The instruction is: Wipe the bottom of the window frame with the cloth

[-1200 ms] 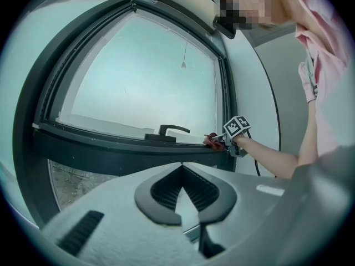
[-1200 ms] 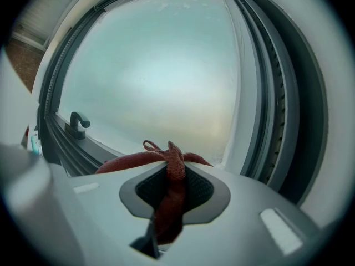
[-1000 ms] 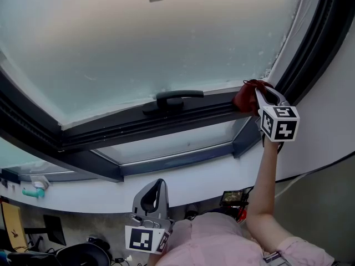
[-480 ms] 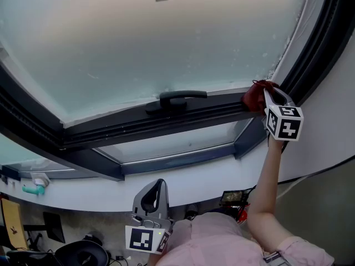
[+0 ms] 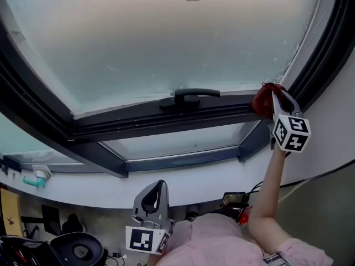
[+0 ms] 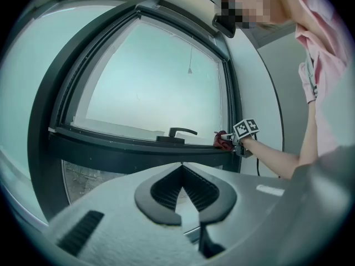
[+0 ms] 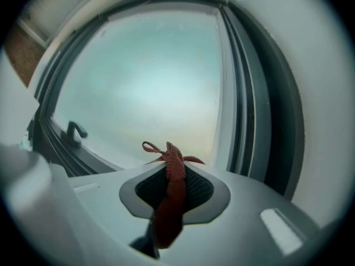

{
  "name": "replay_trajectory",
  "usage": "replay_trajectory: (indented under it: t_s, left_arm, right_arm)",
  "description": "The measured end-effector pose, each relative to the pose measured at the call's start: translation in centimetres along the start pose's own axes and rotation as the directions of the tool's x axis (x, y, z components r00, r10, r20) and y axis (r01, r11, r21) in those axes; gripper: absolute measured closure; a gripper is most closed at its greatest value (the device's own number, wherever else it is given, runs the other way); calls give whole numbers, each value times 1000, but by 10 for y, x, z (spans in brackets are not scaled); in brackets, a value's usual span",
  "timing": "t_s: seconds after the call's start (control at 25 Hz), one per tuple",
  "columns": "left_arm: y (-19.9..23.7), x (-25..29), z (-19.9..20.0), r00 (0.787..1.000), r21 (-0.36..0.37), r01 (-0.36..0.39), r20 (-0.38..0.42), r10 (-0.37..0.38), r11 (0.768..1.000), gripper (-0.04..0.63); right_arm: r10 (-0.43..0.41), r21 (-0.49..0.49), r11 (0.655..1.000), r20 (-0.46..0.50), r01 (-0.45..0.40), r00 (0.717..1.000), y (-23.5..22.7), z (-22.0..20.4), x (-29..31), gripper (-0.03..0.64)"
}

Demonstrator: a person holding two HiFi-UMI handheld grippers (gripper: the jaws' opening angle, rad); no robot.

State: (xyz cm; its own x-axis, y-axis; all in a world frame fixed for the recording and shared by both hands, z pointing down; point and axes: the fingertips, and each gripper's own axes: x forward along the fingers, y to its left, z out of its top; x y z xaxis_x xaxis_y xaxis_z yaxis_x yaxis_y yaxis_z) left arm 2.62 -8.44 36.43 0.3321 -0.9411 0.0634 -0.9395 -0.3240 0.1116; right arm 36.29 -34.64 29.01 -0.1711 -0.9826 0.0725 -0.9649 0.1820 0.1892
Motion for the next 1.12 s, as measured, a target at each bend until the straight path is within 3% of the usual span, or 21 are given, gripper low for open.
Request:
replay_trajectory:
  t_s: [0.08, 0.24, 0.32, 0.48, 0.64, 0.8, 0.92, 1.12]
  left_arm:
    - [2, -2, 0, 1000, 0, 5, 1, -5, 1000, 598]
    - [2, -4, 2, 1000, 4, 29, 5, -29, 1000, 598]
    - [3, -6, 3, 999, 8, 38, 6, -38, 999, 598]
    - [12, -15, 3, 999, 6, 32, -3, -32, 999, 598]
    - [27, -25, 3, 1000, 2, 1, -9, -1, 1000, 598]
    - [38, -28, 3, 1000, -2, -11, -12, 11, 1000, 598]
    - [37, -26, 4, 1000, -3, 1, -8, -1, 1000, 598]
    - [33, -21, 4, 1000, 0, 15, -6, -15, 1000, 598]
  right_arm:
    - [39, 14, 999, 121, -41, 992, 31, 23, -22, 549]
    - [183, -104, 981, 261, -161, 948, 135, 59, -56, 549]
    - [281, -147, 957, 277, -248, 919, 189, 66, -60, 549]
    - [432, -210, 896, 222, -390, 874, 267, 58, -51, 549]
    - [471, -181, 875, 103, -449, 876, 297, 32, -30, 549]
    - [435, -267, 872, 35, -411, 900, 303, 25, -20, 551]
    - [409, -314, 868, 11, -386, 912, 305, 24, -18, 551]
    - [417, -324, 862, 12, -391, 909, 303, 23, -19, 551]
